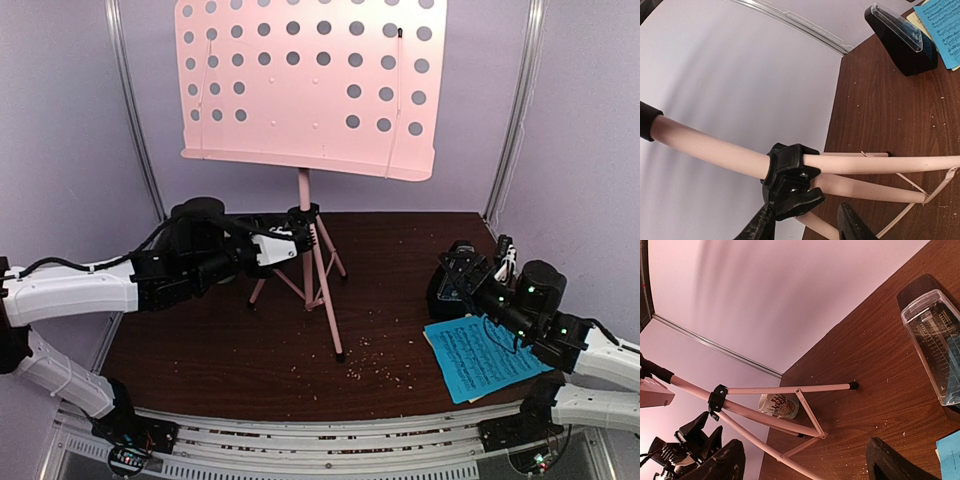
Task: Pack up the instrument practice props
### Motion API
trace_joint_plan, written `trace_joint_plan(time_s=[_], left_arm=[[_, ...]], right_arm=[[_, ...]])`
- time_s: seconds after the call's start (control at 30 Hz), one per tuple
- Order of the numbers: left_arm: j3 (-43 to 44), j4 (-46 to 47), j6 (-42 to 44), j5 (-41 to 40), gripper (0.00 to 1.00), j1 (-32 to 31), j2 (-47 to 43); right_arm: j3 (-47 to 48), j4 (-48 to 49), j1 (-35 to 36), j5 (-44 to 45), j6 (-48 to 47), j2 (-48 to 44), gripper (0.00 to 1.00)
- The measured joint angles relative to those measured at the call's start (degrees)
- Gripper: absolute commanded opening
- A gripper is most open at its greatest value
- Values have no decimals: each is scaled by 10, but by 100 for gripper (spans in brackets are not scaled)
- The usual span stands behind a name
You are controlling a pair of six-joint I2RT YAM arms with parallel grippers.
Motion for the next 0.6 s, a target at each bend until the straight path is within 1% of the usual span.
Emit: trace_joint_plan(time_s=[0.1, 0.27, 0.37, 0.47, 0.6], left_arm=[[0, 12, 9, -10, 39, 0, 8], [0, 32, 21, -25, 31, 0, 17], [0, 36, 20, -30, 22, 0, 18], [0, 37, 9, -31, 15, 0, 18], [0, 37, -21, -24, 11, -1, 18]], right_arm=[[-2, 1, 1, 2, 1, 0, 85], [-4, 0, 1, 4, 4, -3, 85], [-5, 0, 1, 6, 5, -7, 85], [-6, 0, 1, 8, 5, -10, 85], [-6, -2, 1, 10, 5, -13, 85]])
